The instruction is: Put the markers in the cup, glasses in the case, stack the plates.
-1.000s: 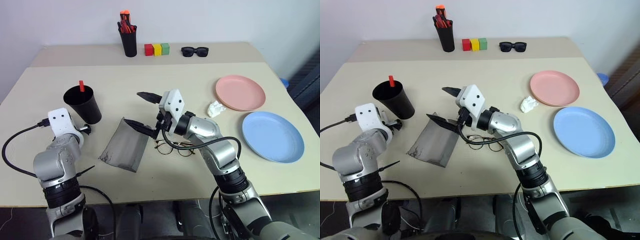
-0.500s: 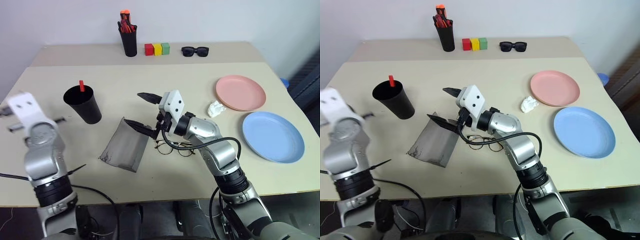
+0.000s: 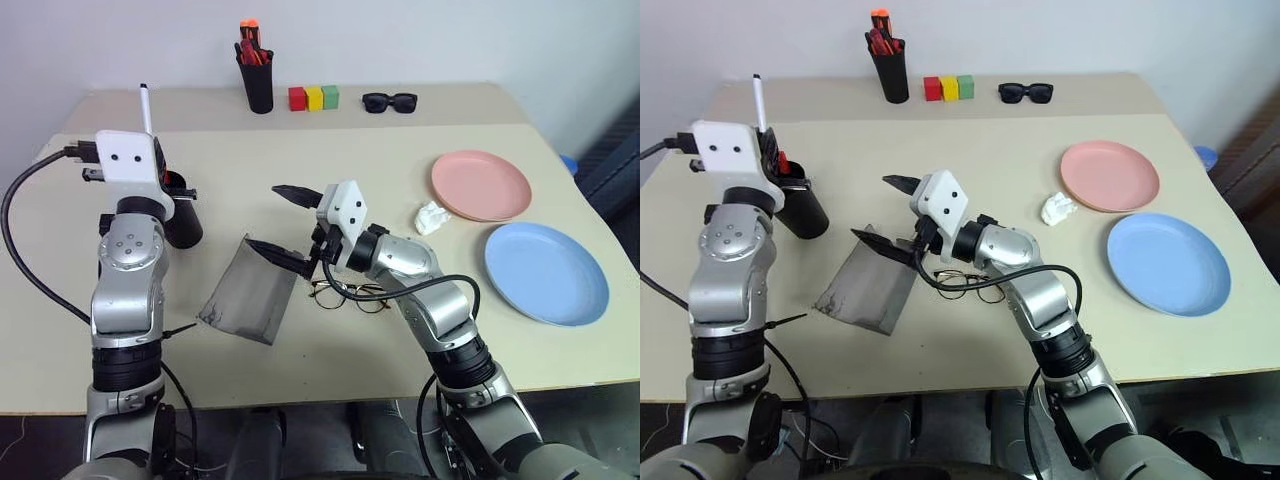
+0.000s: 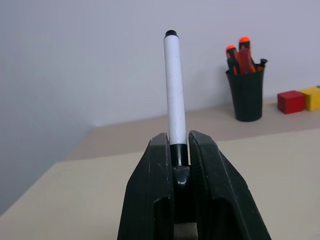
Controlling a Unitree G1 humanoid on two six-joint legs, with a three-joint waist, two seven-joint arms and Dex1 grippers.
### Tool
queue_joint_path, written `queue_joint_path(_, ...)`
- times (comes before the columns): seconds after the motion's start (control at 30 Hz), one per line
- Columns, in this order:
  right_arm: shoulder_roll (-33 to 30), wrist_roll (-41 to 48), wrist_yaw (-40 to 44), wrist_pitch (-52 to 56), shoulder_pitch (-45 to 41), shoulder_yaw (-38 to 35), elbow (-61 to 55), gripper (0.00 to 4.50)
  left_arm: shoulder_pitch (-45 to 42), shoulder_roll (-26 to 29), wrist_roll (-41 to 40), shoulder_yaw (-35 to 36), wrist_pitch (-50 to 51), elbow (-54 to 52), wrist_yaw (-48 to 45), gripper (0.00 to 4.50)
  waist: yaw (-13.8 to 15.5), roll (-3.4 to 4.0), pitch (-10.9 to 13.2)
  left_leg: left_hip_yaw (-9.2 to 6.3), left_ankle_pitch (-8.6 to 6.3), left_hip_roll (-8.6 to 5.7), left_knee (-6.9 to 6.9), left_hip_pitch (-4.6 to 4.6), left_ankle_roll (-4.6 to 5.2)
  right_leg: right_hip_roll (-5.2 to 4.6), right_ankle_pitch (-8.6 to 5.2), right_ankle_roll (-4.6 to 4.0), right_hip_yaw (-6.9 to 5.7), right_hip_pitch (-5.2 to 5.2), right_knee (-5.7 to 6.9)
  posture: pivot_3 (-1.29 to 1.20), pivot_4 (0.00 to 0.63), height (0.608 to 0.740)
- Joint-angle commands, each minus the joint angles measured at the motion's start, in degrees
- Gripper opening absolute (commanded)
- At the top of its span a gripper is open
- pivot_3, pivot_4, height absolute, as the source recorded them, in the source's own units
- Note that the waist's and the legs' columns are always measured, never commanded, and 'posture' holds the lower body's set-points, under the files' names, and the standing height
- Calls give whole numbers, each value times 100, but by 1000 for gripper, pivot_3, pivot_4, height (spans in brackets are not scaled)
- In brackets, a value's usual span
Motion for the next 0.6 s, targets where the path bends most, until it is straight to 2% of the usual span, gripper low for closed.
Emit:
queue_joint_path(0.03,34,2,-26,-124,-57,-22,-128,4500,71,-10,109,147,-133,-100,96,995,6,0,0,-1,0,0,0,0,0,0,0,0,0,0,1,0,150,740)
queue_joint_path(0.07,37,8,-32,-111,-52,-21,-137,4500,92,-4,123,149,-146,-99,104,1325,10,0,0,-1,0,0,0,0,0,0,0,0,0,0,1,0,150,740)
queue_joint_path(0.37,31,33,0,-108,-68,-21,-113,4500,93,-48,130,218,-318,-154,173,1325,17,0,0,-1,0,0,1,0,0,-1,0,0,0,2,-1,0,150,740)
queue_joint_path(0.53,-80,37,65,-76,-73,-70,-163,4500,84,-85,-629,-139,-380,-675,-853,1325,21,0,0,0,0,0,1,-1,0,-1,0,0,-1,2,-1,0,150,740)
queue_joint_path(0.6,-347,69,175,-7,-56,-223,-267,4500,318,120,-1076,-334,-22,-1028,-1557,1888,19,0,0,0,0,-1,1,-2,0,-1,0,0,-1,3,-2,0,150,740)
